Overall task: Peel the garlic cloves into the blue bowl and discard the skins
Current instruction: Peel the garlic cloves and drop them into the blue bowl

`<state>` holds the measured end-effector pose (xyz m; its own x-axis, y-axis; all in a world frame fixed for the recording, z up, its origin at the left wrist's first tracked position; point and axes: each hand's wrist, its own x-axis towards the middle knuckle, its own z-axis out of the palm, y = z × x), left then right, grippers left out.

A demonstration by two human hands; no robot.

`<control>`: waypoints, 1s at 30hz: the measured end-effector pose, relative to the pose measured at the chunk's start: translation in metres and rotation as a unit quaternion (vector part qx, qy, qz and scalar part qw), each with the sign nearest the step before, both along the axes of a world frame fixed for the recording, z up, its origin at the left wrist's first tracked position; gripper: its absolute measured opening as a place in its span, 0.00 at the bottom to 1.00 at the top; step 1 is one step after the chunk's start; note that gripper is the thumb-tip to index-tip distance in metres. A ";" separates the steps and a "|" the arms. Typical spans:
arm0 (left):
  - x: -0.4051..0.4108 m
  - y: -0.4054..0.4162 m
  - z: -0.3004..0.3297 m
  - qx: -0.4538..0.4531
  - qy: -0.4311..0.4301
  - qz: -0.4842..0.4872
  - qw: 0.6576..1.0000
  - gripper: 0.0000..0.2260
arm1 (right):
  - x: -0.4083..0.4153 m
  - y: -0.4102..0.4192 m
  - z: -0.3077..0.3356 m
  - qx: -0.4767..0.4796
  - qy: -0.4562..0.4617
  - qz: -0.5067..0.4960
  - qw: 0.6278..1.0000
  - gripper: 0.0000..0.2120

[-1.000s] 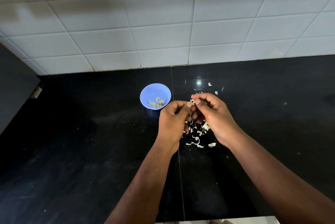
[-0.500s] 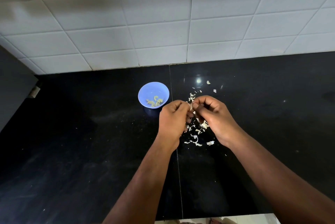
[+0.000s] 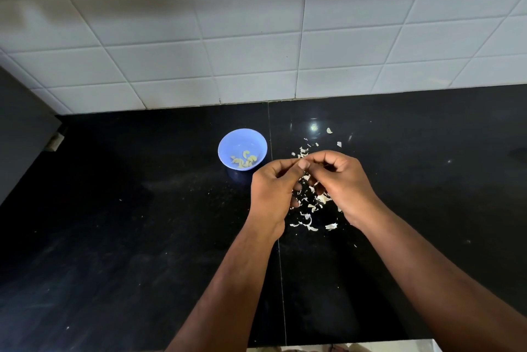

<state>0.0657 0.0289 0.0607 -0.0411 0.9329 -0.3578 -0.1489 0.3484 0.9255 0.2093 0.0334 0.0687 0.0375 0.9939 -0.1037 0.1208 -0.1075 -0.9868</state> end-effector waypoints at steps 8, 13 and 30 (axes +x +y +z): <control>0.006 0.002 0.001 -0.090 -0.074 0.020 0.993 0.07 | -0.002 0.001 -0.013 0.044 -0.101 -0.008 0.994 0.04; 0.012 0.000 -0.002 -0.053 0.075 -0.036 0.995 0.12 | -0.008 0.003 -0.014 0.020 -0.063 -0.050 0.997 0.04; -0.022 0.006 -0.011 0.031 0.178 0.065 0.981 0.22 | -0.042 0.036 -0.004 -0.166 0.187 -0.059 0.966 0.06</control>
<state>0.0438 0.0349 0.0499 -0.2725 0.9314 -0.2413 0.1480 0.2884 0.9460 0.1673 0.0690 0.0650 0.0459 0.8947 -0.4444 -0.2705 -0.4171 -0.8677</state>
